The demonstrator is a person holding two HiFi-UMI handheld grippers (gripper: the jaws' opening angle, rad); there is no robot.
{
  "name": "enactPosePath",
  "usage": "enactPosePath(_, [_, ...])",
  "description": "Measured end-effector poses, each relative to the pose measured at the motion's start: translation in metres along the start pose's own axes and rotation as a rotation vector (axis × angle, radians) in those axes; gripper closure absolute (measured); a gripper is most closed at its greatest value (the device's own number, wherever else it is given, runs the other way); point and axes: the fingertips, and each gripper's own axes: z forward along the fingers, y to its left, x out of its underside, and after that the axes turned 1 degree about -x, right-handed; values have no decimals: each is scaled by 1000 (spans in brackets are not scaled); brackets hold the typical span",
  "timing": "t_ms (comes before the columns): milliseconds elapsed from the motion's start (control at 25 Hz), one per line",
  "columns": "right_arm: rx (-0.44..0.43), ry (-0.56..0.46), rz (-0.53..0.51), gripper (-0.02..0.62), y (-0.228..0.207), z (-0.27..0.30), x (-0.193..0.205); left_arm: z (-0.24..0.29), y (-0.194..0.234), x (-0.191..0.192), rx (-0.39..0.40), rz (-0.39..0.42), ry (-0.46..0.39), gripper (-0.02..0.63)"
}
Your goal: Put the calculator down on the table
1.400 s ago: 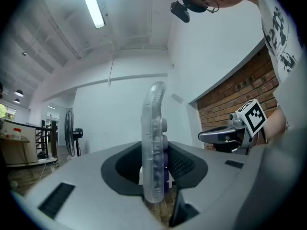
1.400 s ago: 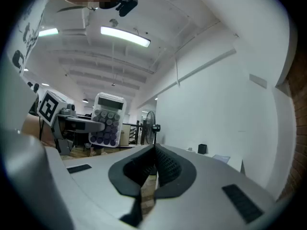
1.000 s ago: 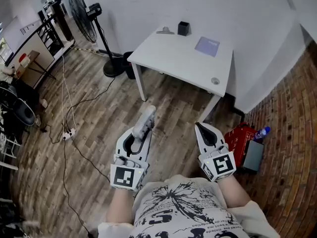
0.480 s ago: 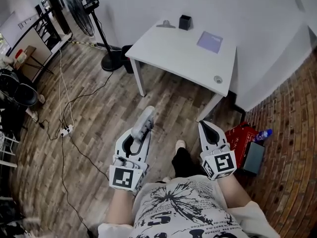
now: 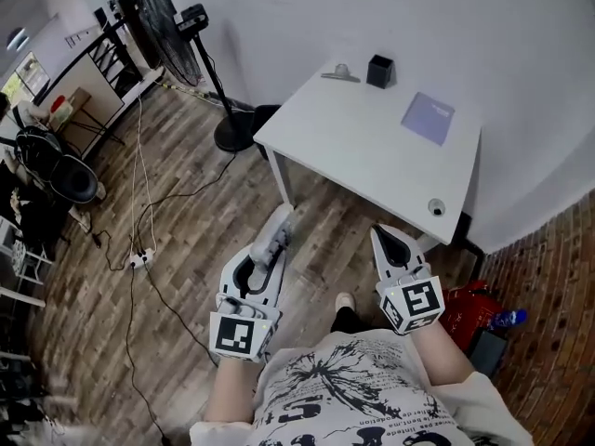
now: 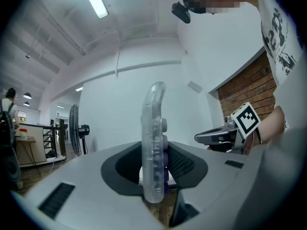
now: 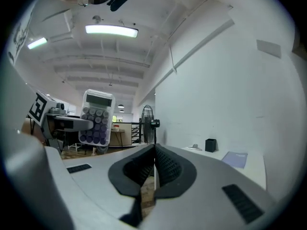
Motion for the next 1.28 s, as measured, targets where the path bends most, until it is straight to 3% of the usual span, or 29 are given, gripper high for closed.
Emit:
enactPosePath(320, [-34,15,-57,580,-109,108,-8,148,36,-8,-41,43,5,465])
enactPosePath(560, [3,63,-28,581,-168,151,5,225,44,9,10,-15,17,463])
enactPosePath(760, [69,101,-24,580,-202,181,18,287,51,21,114,-44,33,463])
enactPosePath(960, [180,124,23,581,-243,216,29,365,59,34,290,-41,40,465])
enactPosePath(1280, [344,154,60,581,-286,272,40,468,73,76,560,24,194,463])
